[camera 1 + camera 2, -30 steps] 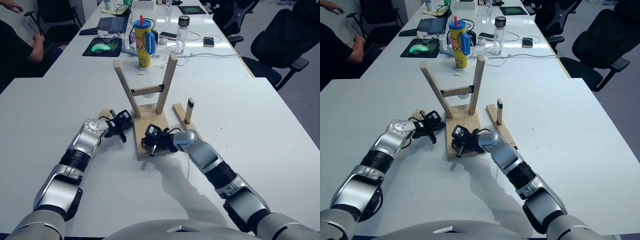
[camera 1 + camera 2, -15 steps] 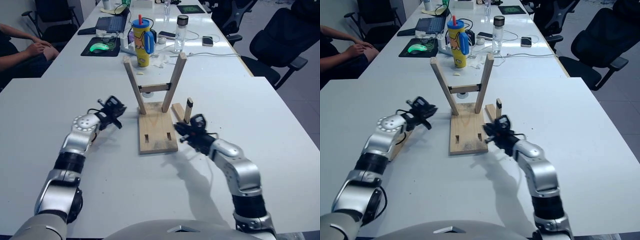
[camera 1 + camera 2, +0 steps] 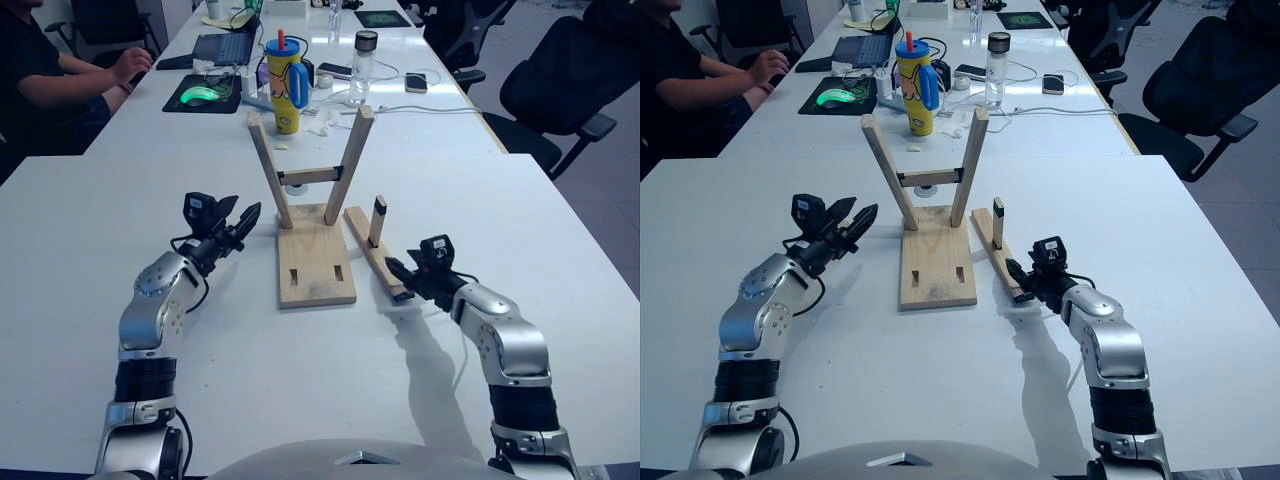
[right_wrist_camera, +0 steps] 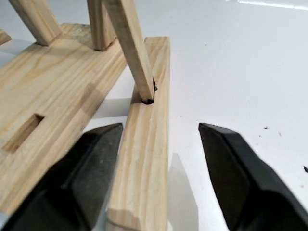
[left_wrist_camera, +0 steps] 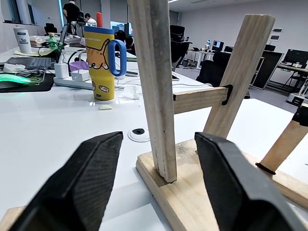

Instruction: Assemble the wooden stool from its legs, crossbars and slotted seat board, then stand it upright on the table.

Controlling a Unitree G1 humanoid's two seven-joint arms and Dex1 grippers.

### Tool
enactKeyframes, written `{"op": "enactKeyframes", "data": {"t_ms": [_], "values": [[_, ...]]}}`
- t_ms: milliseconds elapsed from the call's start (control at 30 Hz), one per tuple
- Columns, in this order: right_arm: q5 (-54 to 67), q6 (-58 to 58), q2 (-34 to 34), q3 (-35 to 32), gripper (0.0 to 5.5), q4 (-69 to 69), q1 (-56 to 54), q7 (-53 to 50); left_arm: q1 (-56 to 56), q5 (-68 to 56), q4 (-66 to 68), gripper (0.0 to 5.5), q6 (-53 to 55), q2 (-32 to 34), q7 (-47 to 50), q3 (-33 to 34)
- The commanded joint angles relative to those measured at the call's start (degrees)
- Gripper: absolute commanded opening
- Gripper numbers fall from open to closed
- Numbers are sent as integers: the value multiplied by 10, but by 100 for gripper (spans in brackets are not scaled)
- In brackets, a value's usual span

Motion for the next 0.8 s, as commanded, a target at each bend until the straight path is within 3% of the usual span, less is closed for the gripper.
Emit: {"op": "enactKeyframes", "data": {"t_ms": [33,267,400,533,800], "values": [[-14,-14,-5,27,336,34,-28,-5,-15,7,10,277,9,1,1,-14],[-19,-7,-8,37,336,82,-41,-15,-30,31,27,277,-6,-3,14,-30],[-18,6,-9,42,339,99,-43,-16,-27,19,15,335,-4,-10,10,-29],[-18,17,-14,52,339,105,-45,-4,-32,10,18,338,-6,-8,1,-28],[-20,-16,-2,43,215,132,-33,-20,-73,25,60,341,-17,12,-32,-40]]}}
